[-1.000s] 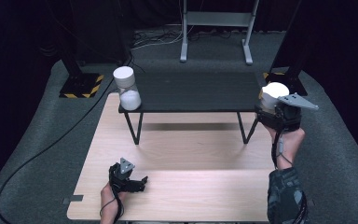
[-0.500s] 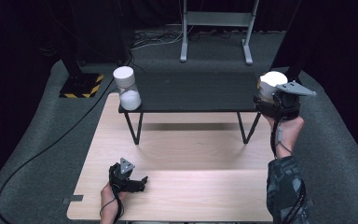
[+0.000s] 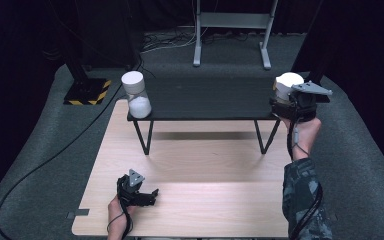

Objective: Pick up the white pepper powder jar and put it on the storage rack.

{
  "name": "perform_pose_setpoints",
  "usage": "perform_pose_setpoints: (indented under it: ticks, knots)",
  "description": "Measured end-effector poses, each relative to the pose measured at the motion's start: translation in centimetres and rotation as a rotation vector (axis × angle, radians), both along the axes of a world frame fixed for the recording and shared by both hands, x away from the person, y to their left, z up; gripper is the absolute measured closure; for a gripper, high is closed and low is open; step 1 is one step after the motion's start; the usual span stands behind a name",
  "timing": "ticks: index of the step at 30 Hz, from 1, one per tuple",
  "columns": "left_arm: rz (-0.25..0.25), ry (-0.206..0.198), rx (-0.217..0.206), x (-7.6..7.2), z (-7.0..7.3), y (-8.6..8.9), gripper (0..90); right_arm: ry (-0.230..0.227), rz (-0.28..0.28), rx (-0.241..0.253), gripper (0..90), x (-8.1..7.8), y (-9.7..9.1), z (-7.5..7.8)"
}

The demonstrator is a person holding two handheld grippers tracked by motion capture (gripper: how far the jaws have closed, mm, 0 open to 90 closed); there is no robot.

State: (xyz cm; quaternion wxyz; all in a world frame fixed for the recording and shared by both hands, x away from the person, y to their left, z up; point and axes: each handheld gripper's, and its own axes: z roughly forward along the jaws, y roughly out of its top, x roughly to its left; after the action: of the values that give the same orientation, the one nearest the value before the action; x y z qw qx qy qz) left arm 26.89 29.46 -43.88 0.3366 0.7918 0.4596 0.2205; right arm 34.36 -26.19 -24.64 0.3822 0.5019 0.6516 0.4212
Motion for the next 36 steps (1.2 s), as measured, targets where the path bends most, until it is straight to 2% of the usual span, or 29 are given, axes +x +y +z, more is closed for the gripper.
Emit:
perform_pose_setpoints:
  ticks: [15, 19, 25, 31, 36]
  knots:
    - [0.000, -0.002, 0.001, 0.0, 0.0, 0.0, 2.2, 0.005, -0.007, 0.010, 30.1, 1.3, 0.0, -1.0]
    - [0.000, -0.002, 0.002, 0.0, 0.0, 0.0, 2.2, -0.018, -0.009, 0.037, 30.1, 1.2, -0.3, -1.8]
    - [0.000, -0.001, 0.000, 0.0, 0.0, 0.0, 2.2, 0.000, 0.001, 0.051, 30.2, 1.5, -0.7, -1.5]
    - [0.000, -0.001, 0.000, 0.0, 0.0, 0.0, 2.2, -0.018, 0.002, 0.053, 30.2, 1.3, -0.7, -2.0]
    - [0.000, 0.001, -0.001, 0.0, 0.0, 0.0, 2.2, -0.013, -0.001, 0.050, 30.2, 1.4, -0.6, -1.9]
